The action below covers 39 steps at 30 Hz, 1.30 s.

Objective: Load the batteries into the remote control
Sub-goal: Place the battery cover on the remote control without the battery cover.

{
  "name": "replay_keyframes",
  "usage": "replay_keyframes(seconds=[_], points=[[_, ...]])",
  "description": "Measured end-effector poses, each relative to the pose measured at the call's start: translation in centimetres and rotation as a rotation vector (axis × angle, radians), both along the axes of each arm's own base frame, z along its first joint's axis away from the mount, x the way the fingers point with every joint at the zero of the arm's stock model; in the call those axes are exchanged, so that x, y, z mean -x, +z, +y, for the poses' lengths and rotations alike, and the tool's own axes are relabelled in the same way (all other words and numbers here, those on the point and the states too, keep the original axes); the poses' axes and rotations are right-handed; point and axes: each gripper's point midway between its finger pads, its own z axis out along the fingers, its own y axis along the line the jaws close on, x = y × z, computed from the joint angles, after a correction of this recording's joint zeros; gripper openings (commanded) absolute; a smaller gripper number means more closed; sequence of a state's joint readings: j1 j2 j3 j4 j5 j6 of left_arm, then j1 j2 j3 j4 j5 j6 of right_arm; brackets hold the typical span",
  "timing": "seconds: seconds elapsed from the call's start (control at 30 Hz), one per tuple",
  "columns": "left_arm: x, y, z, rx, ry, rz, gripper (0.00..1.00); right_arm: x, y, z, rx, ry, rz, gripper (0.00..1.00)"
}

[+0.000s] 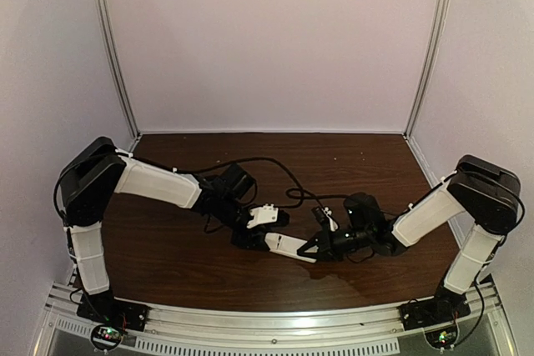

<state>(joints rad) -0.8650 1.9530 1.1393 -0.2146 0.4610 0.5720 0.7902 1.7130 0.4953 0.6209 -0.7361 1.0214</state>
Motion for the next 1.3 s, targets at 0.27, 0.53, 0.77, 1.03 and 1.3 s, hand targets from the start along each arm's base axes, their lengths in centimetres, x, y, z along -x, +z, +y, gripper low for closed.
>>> replay_keyframes(seconds=[0.27,0.53,0.77,1.03,1.3], points=[[0.1,0.05,-0.05,-0.004,-0.033,-0.022,0.52,-0.13,-0.68,-0.59,0.024,-0.001,-0.003,0.0],[0.17,-0.07,-0.24,-0.008,-0.055,-0.032,0.55,-0.14,-0.91,-0.87,0.033,0.012,-0.012,0.0],[-0.04,-0.26,-0.45,-0.017,-0.064,-0.045,0.56,-0.22,-0.89,-0.84,0.03,0.027,-0.018,0.0],[-0.11,-0.35,-0.6,-0.032,-0.068,-0.059,0.59,-0.42,-0.84,-0.89,0.031,0.029,-0.018,0.0],[-0.08,-0.4,-0.6,-0.037,-0.067,-0.062,0.72,-0.71,-0.8,-0.89,0.038,0.032,-0.026,0.02]])
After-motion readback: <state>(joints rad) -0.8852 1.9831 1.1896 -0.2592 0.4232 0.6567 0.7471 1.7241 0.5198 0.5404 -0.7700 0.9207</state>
